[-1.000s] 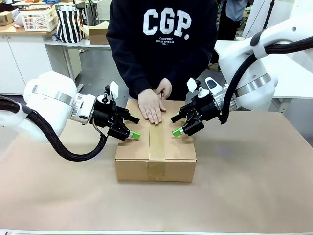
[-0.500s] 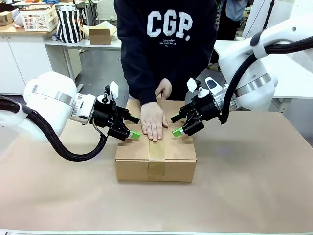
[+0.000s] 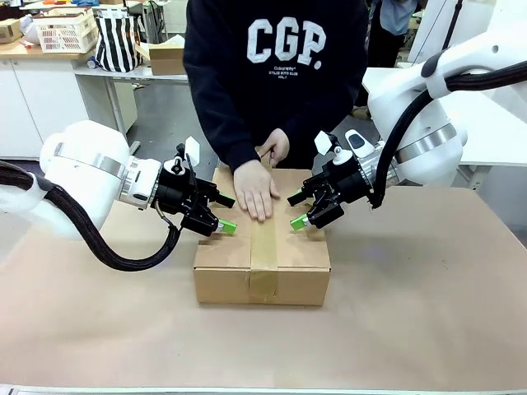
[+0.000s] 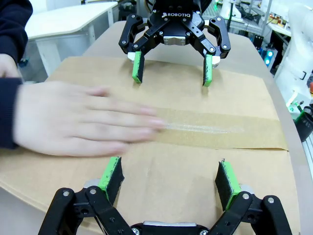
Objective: Pack the gift set into the box.
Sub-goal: Press and hold the closed box until the human finishes sealing it.
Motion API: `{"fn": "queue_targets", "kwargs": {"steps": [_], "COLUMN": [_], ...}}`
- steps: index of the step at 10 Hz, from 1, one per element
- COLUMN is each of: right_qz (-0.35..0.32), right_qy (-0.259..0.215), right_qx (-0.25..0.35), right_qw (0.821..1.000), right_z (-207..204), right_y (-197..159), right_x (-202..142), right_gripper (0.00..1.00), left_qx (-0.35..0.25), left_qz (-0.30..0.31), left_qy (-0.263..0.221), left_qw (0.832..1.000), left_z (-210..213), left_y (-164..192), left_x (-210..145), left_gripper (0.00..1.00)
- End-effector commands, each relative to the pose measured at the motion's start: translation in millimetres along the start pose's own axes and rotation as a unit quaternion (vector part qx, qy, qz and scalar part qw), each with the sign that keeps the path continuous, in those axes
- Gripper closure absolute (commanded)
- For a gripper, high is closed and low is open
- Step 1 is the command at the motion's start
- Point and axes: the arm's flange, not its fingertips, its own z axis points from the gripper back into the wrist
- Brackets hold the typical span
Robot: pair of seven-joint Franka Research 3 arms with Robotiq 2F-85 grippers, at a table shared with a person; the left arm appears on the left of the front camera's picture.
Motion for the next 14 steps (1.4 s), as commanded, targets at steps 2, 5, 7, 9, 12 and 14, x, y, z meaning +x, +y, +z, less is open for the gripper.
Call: {"fn": "queue_targets", "kwargs": {"steps": [2, 5, 7, 9, 12, 14], "right_qz": [-0.003, -0.003, -0.003, -0.003, -0.003, -0.003], "right_qy": [-0.001, -0.001, -0.001, -0.001, -0.001, -0.001], "right_qx": [-0.005, -0.005, -0.005, -0.005, -0.005, -0.005], "right_qw": [1.000, 1.000, 1.000, 1.000, 1.000, 1.000], "right_z": [0.0, 0.0, 0.0, 0.0, 0.0, 0.0], "right_y": [0.1, 0.1, 0.1, 0.1, 0.1, 0.1], "right_x": [-1.0, -1.0, -1.0, -1.0, -1.0, -1.0], "right_gripper": [0.00, 0.00, 0.00, 0.00, 0.00, 0.00], "left_qx": [0.000, 0.000, 0.000, 0.000, 0.000, 0.000], "left_qz": [-0.003, -0.003, -0.003, -0.003, -0.003, -0.003], "left_qy": [0.001, 0.001, 0.001, 0.001, 0.001, 0.001], "left_qw": [1.000, 1.000, 1.000, 1.000, 1.000, 1.000], "left_z": [0.1, 0.1, 0.1, 0.1, 0.1, 0.1], "left_y": [-1.4, -1.4, -1.4, -1.4, -1.4, -1.4], "left_x": [-0.4, -0.4, -0.4, -0.4, -0.4, -0.4], "left_gripper": [0.00, 0.00, 0.00, 0.00, 0.00, 0.00]}}
